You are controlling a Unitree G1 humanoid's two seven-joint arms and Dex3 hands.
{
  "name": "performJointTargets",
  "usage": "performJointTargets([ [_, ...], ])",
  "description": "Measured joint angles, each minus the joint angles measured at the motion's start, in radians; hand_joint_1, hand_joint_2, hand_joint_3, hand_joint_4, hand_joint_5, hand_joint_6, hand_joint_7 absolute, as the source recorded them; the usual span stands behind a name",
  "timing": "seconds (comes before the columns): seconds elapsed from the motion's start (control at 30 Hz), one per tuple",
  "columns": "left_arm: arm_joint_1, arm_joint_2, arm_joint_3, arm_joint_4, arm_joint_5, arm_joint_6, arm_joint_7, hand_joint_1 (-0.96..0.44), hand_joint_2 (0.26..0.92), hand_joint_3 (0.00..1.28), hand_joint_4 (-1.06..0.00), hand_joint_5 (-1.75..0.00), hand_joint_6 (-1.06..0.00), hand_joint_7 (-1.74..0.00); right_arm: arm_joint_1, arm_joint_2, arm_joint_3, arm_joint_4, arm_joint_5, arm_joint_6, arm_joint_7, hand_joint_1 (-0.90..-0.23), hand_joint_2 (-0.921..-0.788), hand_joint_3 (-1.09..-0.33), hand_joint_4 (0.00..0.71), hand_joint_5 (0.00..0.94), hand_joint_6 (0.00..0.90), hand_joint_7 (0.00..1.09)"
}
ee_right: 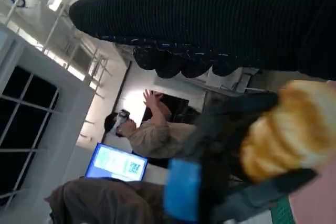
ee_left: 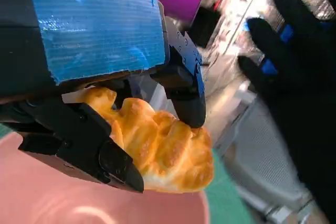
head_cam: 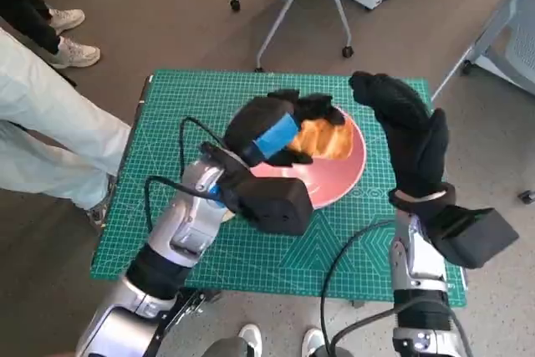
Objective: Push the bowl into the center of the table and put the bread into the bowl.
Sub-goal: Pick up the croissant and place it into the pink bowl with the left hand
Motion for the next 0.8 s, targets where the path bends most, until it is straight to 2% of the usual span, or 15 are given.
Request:
performJointTargets([
  [0.13,0.0,-0.001,-0.007,0.01,0.007,0.001,-0.013,0.0,0.921,0.13,-0.6,-1.24,-0.56,-1.24,0.0,0.0,0.0,0.0,-0.004,0.0,-0.002,-0.662,-0.921,-0.757,0.18,0.0,0.086,0.5],
  [0.17,0.0,-0.001,-0.007,0.01,0.007,0.002,-0.019,-0.02,0.904,0.12,-0.57,-1.14,-0.51,-1.13,0.0,0.0,0.0,0.0,-0.004,0.0,-0.003,-0.662,-0.921,-0.757,0.18,0.0,0.086,0.5],
  [0.2,0.0,-0.002,-0.007,0.01,0.006,0.004,-0.027,-0.04,0.89,0.1,-0.56,-0.91,-0.49,-0.86,0.0,0.0,0.0,0.0,-0.005,0.0,-0.004,-0.662,-0.921,-0.757,0.18,0.0,0.086,0.5],
  [0.23,0.0,-0.002,-0.007,0.009,0.006,0.008,-0.036,-0.06,0.885,0.08,-0.53,-0.76,-0.48,-0.73,0.0,0.0,0.0,-0.001,-0.005,0.0,-0.006,-0.662,-0.921,-0.758,0.18,0.0,0.086,0.5],
  [0.3,0.001,-0.003,-0.008,0.007,0.006,0.024,-0.058,-0.12,0.871,0.03,-0.45,-0.33,-0.47,-0.35,0.0,0.0,0.0,-0.002,-0.005,0.0,-0.008,-0.662,-0.921,-0.758,0.18,0.0,0.086,0.5],
  [0.33,0.002,-0.002,-0.009,0.004,0.007,0.035,-0.07,-0.14,0.866,0.02,-0.42,-0.21,-0.46,-0.25,0.0,0.0,0.0,-0.003,-0.005,0.0,-0.009,-0.662,-0.921,-0.758,0.18,0.0,0.086,0.5],
  [0.4,0.006,-0.002,-0.01,-0.001,0.009,0.056,-0.089,-0.17,0.855,0.01,-0.38,-0.11,-0.44,-0.15,0.001,0.0,0.001,-0.005,-0.005,0.0,-0.009,-0.663,-0.921,-0.758,0.18,0.0,0.086,0.5],
  [0.5,0.018,0.007,-0.012,-0.028,0.013,0.089,-0.128,-0.23,0.846,0.0,-0.31,-0.03,-0.42,-0.06,0.002,0.001,0.001,-0.009,-0.005,0.001,-0.01,-0.663,-0.921,-0.757,0.18,0.0,0.086,0.5],
  [0.8,0.08,0.068,0.021,-0.2,-0.013,0.128,-0.244,-0.27,0.837,0.0,-0.21,0.0,-0.4,-0.02,0.005,0.003,0.005,-0.014,-0.005,0.006,-0.015,-0.664,-0.921,-0.759,0.179,0.0,0.085,0.5],
])
